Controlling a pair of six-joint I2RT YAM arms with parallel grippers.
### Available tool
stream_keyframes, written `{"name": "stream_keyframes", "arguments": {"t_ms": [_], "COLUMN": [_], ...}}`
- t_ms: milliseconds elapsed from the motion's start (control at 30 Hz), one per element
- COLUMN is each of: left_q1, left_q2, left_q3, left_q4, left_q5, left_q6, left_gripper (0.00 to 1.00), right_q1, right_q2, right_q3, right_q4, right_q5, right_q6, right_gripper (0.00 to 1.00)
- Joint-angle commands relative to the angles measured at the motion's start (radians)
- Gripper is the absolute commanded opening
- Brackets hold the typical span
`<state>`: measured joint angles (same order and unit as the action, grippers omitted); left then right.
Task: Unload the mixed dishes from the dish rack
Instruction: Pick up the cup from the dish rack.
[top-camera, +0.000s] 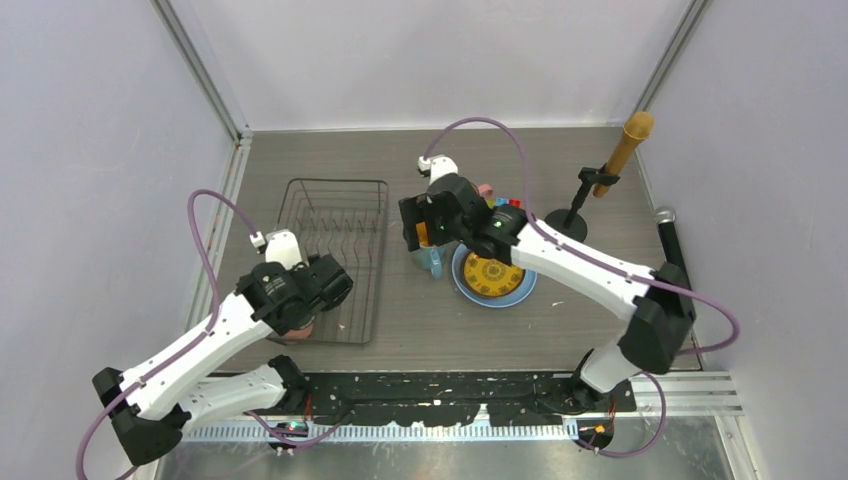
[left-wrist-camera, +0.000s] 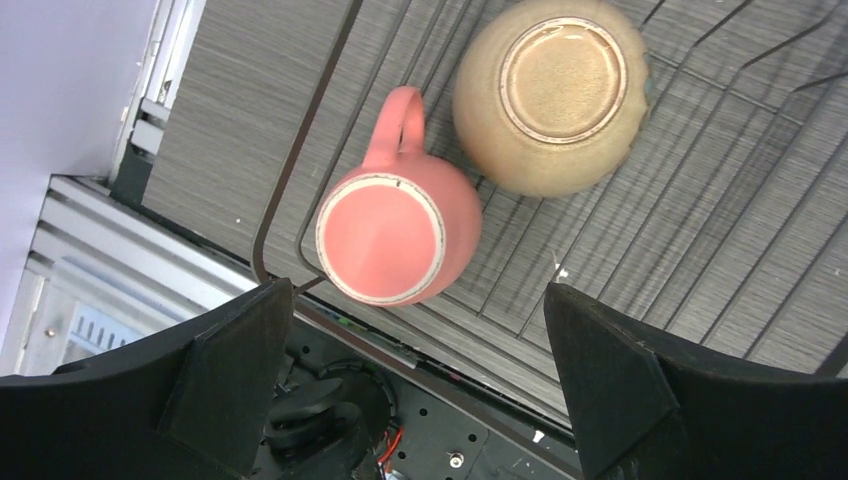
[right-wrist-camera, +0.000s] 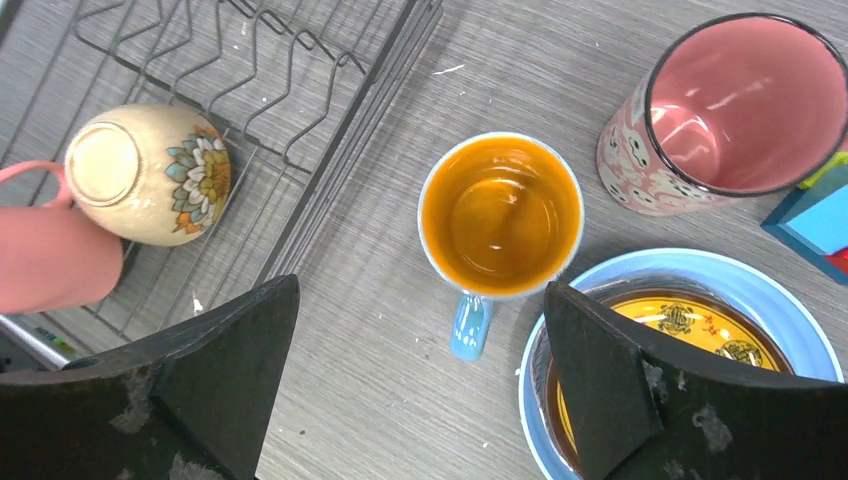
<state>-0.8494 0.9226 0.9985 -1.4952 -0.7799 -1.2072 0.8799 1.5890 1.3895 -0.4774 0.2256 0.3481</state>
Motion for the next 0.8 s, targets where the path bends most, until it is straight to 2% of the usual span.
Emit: {"name": "stream_keyframes", "arguments": {"t_ms": [0,100,200,367,533,767], "left_q1": [0.027,0.085,0.187,0.287,0.329,0.335], "left_q2": [0.026,0.041,0.029,-0.053,-0.126,-0.131], "left_q3": [0.017,-0.003,-0.033,-0.072,-0.12,-0.148], "left_q4": [-0.05,0.015,0.134,0.17,0.195,0.198], "left_q5": [-0.052,-0.032,0.062,0.078,0.08,0.088], "left_q6": [-0.073,-0.011,0.079,0.065,0.053,0.018], "left_gripper": [1.0,1.0,1.0,1.0,1.0,1.0], "right_q1": [0.007,0.007,0.007,0.007,0.007,0.007], "right_q2": [-0.165,-0.248,-0.341,-0.436,-0.458,-0.432], "right_q3": [-0.148,-0.239,-0.337,-0.415,-0.428,-0.425], "right_q4": [0.181,0.237,0.287,0.312,0.32,0.315], "right_q5": [0.0,-0.01,-0.003,0.037,0.031,0.014], "right_q6": [0.028,0.039,0.038,0.021,0.012,0.012], "right_gripper": [1.0,1.0,1.0,1.0,1.0,1.0]}}
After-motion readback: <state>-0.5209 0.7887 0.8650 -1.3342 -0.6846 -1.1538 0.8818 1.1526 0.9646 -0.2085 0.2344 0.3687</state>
